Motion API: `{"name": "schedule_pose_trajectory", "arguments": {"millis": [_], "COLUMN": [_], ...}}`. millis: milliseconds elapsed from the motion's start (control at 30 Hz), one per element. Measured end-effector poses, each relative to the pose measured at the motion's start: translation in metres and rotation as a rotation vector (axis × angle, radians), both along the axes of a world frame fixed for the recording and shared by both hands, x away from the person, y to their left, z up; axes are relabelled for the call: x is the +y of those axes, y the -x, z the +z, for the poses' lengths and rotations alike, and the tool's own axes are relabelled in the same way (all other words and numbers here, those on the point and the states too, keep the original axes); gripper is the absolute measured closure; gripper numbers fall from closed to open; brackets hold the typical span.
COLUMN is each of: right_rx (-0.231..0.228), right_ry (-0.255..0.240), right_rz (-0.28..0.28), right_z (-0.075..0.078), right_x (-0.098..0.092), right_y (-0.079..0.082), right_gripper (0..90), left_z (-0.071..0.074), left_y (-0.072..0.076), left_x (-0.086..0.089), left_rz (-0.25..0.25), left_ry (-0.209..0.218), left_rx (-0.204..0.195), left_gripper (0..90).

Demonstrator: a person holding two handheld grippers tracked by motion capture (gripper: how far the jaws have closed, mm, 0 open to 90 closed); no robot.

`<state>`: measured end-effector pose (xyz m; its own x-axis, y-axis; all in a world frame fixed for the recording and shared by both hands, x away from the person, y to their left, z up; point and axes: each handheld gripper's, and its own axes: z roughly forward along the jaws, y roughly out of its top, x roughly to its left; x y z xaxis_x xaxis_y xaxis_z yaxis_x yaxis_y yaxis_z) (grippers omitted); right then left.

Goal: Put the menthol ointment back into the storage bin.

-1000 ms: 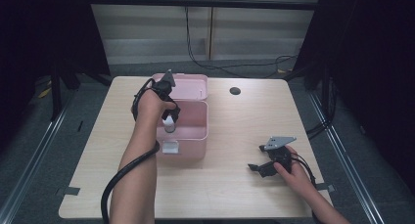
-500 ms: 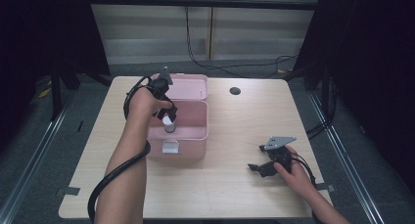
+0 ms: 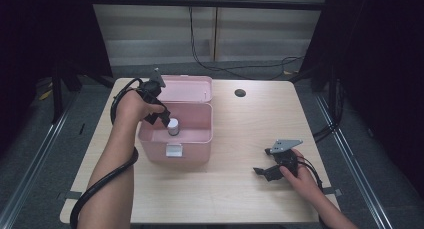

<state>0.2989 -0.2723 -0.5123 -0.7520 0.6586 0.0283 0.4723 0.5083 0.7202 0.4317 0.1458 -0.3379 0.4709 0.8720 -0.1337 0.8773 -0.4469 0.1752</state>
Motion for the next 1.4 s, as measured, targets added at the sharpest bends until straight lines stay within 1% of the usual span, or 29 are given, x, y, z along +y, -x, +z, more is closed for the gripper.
{"name": "schedule_pose_trajectory", "arguments": {"millis": [167, 233, 333, 467, 533, 733, 933, 1000, 1033, 1067, 1167, 1333, 1400], "right_rx": [0.001, 0.000, 0.001, 0.001, 0.001, 0.001, 0.000, 0.001, 0.001, 0.001, 0.001, -0.001, 0.000], "right_ry": [-0.001, -0.001, -0.001, -0.001, -0.001, -0.001, 0.000, -0.001, -0.001, -0.001, -0.001, -0.002, -0.002], "right_rz": [0.001, 0.001, 0.001, 0.001, 0.001, 0.001, 0.000, 0.001, 0.001, 0.001, 0.001, 0.000, 0.000], "right_z": [0.000, 0.000, 0.000, 0.000, 0.000, 0.000, 0.000, 0.000, 0.000, 0.000, 0.000, 0.000, 0.000], "right_x": [0.000, 0.000, 0.000, 0.000, 0.000, 0.000, 0.000, 0.000, 0.000, 0.000, 0.000, 0.000, 0.000], "right_y": [0.000, 0.000, 0.000, 0.000, 0.000, 0.000, 0.000, 0.000, 0.000, 0.000, 0.000, 0.000, 0.000], "right_gripper": [10.5, 10.5, 10.4, 10.5, 10.5, 10.5, 10.5, 10.5, 10.5, 10.5, 10.5, 10.5, 10.5], "left_z": [0.005, 0.007, 0.011, 0.018, 0.019, 0.022, 0.021, 0.020, 0.019, 0.019, 0.017, 0.012, 0.008], "left_y": [0.006, 0.008, 0.013, 0.020, 0.022, 0.031, 0.040, 0.044, 0.047, 0.047, 0.053, 0.061, 0.064], "left_x": [0.007, 0.009, 0.010, 0.013, 0.014, 0.024, 0.035, 0.039, 0.044, 0.044, 0.052, 0.065, 0.071], "left_rz": [-0.013, -0.013, -0.024, -0.056, -0.052, -0.056, -0.059, -0.053, -0.050, -0.050, -0.043, -0.036, -0.032], "left_ry": [-0.001, 0.001, -0.001, -0.007, -0.005, -0.004, 0.002, 0.008, 0.019, 0.019, 0.028, 0.021, 0.025], "left_rx": [-0.001, -0.001, -0.005, -0.002, -0.001, -0.013, -0.020, -0.023, -0.025, -0.025, -0.027, -0.039, -0.035], "left_gripper": [27.5, 27.4, 27.4, 27.4, 27.4, 27.3, 27.3, 27.2, 27.2, 27.2, 27.2, 27.2, 27.2]}}
